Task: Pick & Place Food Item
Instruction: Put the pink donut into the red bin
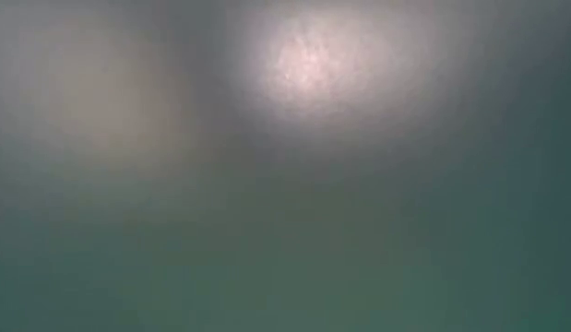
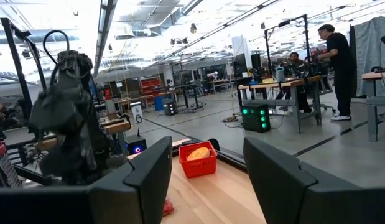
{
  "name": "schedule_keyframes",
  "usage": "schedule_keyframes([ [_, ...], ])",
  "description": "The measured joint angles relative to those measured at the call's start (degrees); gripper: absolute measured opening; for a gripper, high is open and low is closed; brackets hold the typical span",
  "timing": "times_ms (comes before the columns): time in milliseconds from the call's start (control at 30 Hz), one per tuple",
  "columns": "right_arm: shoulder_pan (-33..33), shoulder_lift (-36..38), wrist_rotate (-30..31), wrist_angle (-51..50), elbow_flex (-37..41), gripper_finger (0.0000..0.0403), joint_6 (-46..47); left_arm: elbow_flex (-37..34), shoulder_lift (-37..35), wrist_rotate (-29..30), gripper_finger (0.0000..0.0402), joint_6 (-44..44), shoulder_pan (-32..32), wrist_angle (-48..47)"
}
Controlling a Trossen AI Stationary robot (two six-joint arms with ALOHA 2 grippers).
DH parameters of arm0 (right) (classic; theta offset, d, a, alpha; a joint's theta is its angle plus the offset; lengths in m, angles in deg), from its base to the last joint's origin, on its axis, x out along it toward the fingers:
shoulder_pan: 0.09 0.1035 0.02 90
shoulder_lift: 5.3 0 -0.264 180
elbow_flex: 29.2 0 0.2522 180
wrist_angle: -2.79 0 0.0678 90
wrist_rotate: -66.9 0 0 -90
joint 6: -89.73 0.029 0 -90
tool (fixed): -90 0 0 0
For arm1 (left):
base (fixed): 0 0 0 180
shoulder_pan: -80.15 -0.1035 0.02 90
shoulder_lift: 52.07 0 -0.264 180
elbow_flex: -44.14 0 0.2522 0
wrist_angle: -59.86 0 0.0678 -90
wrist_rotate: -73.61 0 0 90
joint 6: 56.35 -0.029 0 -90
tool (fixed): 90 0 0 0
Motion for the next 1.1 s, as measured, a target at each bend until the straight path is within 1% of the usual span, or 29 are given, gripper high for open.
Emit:
schedule_keyframes([
  [133,0.0,0.0,0.0,0.0,0.0,0.0204,0.1,0.0,-4.0,0.7,0.0017,0.3,-1.0,-0.2],
  [300,0.0,0.0,0.0,0.0,0.0,0.0204,0.1,0.1,-9.1,8.3,0.0013,0.3,-2.6,-1.0],
  [467,0.0,0.0,0.0,0.0,0.0,0.0204,0.1,0.1,-13.6,15.1,0.0014,0.7,-5.9,-6.9],
  [667,0.0,0.0,0.0,0.0,0.0,0.0204,0.1,0.1,-17.4,19.9,0.0014,2.4,-13.4,-15.2],
  [800,0.0,0.0,-0.3,0.0,0.0,0.0204,0.1,0.1,-19.8,19.2,0.0015,2.2,-20.3,-17.0],
  [1000,0.0,0.0,-0.5,0.0,0.0,0.0204,0.1,0.1,-21.5,11.5,0.0015,0.9,-32.7,-17.4],
  [1100,0.0,0.0,-0.5,0.0,0.0,0.0204,0.1,-0.1,-21.5,8.9,0.0015,0.8,-38.9,-16.9],
])
